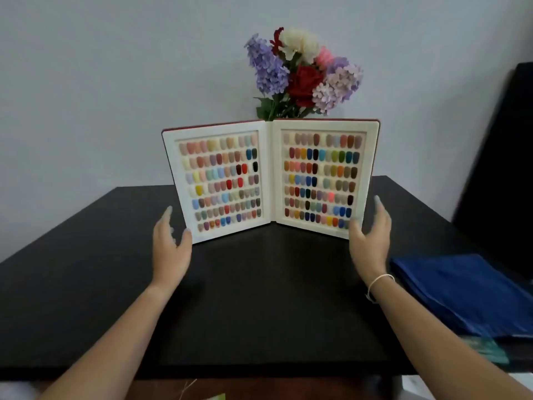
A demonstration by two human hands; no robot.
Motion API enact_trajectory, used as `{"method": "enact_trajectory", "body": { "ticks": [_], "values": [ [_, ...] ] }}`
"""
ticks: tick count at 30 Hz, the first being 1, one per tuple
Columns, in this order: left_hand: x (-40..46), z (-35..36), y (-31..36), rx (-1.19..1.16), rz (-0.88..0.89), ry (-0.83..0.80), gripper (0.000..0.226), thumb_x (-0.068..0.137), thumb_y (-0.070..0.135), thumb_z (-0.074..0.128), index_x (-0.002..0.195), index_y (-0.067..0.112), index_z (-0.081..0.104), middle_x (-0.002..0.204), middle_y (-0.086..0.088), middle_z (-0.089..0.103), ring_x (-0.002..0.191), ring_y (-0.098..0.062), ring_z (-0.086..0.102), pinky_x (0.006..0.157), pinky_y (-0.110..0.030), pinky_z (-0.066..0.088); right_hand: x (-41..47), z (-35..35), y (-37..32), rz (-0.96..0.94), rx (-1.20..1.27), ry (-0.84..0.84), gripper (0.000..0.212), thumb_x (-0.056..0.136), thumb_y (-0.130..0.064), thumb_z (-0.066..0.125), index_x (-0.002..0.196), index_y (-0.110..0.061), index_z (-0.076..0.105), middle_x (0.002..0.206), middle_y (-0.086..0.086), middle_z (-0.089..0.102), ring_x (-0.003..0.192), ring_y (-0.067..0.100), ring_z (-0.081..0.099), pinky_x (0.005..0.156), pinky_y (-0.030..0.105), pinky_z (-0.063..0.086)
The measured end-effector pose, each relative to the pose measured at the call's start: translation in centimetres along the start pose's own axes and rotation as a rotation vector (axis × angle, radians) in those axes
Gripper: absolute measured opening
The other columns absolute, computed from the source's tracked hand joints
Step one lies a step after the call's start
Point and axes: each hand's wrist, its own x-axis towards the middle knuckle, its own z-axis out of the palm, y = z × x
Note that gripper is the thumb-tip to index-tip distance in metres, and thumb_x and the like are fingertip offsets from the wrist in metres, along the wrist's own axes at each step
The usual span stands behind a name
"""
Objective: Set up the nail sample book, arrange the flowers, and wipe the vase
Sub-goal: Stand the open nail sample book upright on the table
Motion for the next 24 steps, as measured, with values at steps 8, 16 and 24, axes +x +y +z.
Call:
{"method": "enact_trajectory", "body": {
  "ticks": [8, 16, 24],
  "values": [
    [2.2, 0.9, -1.2, -0.085, -0.117, -0.168, 0.055, 0.089, 0.011, 0.051, 0.137, 0.030, 0.032, 0.121, 0.012, 0.050, 0.105, -0.004, 0.051, 0.082, -0.017, 0.040, 1.4, 0.5, 1.6, 0.283, 0.001, -0.146, 0.049, 0.088, -0.008, 0.052, 0.131, -0.023, 0.036, 0.126, 0.003, 0.053, 0.101, 0.013, 0.051, 0.081, 0.033, 0.048],
    [3.6, 0.8, -2.6, -0.050, -0.187, -0.151, 0.035, 0.089, 0.009, 0.051, 0.122, 0.019, 0.046, 0.110, 0.001, 0.060, 0.100, -0.014, 0.056, 0.082, -0.027, 0.042, 1.3, 0.8, 1.6, 0.230, -0.092, -0.193, 0.033, 0.087, -0.009, 0.054, 0.118, -0.019, 0.049, 0.119, 0.004, 0.057, 0.096, 0.011, 0.050, 0.077, 0.029, 0.044],
    [4.6, -1.0, -3.7, -0.001, -0.143, -0.052, 0.038, 0.088, 0.005, 0.051, 0.124, 0.016, 0.049, 0.110, 0.003, 0.059, 0.095, -0.006, 0.054, 0.067, -0.011, 0.039, 0.3, 3.5, 1.0, 0.147, -0.139, -0.289, 0.038, 0.085, -0.008, 0.057, 0.120, -0.019, 0.048, 0.121, 0.004, 0.057, 0.097, 0.009, 0.050, 0.077, 0.027, 0.043]
  ]
}}
